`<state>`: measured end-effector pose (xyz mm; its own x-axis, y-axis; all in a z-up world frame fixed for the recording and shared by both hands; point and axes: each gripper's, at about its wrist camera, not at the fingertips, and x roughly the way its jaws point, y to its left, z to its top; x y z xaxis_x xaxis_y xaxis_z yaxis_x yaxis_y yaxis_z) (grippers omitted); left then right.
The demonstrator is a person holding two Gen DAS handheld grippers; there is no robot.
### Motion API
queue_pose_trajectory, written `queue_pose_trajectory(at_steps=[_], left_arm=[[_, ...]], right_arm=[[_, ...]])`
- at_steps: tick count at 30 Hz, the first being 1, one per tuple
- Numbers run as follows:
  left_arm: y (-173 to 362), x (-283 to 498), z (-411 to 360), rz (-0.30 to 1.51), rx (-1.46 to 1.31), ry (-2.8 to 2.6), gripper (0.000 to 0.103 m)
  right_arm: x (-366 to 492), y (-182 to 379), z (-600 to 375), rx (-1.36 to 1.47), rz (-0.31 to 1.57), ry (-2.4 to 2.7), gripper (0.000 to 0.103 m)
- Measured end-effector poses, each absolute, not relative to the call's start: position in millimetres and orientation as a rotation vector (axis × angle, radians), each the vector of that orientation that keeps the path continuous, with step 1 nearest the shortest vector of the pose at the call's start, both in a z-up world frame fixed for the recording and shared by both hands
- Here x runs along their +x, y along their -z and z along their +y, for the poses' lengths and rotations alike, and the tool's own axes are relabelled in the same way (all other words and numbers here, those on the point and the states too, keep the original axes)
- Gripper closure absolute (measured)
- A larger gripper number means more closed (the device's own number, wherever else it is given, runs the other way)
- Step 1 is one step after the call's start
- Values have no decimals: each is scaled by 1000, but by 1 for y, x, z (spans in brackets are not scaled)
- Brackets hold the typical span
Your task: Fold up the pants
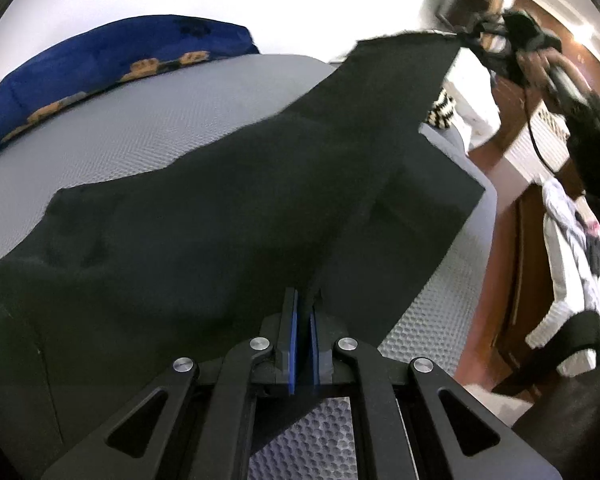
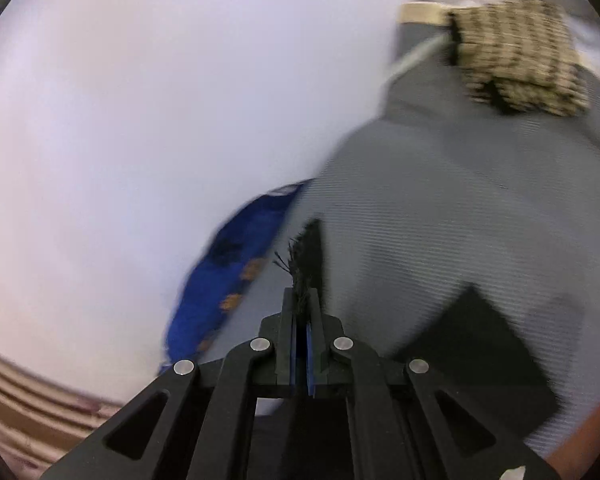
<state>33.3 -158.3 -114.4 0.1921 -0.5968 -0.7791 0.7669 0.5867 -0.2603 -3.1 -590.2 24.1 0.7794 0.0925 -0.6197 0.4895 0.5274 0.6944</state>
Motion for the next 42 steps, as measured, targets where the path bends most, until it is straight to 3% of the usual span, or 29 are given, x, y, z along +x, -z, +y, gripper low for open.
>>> queue_pose_trajectory(at_steps=[10, 28, 30, 32, 33, 35, 42], left_arm=[[133, 17, -167, 1016, 350, 1035, 98], [132, 12, -164, 1023, 434, 1126, 96], [130, 15, -162, 1051, 400, 1121, 92], [125, 20, -156, 1094, 353, 1105, 75], [122, 21, -152, 1102, 328, 1118, 69], [111, 20, -140, 1079, 291, 1118, 46], [94, 62, -75, 1029, 164, 907, 45]], right_arm=[[-108, 118, -618, 1156, 851, 535, 99], [-131, 124, -603, 1064, 870, 544, 101], [-131, 121, -605, 1065, 880, 553, 97], [-135, 114, -605, 1037, 889, 610, 82], [-137, 108, -605, 986, 908, 664, 81], [-138, 95, -602, 914, 901, 699, 81], [-70, 56, -543, 727, 906, 455, 81]])
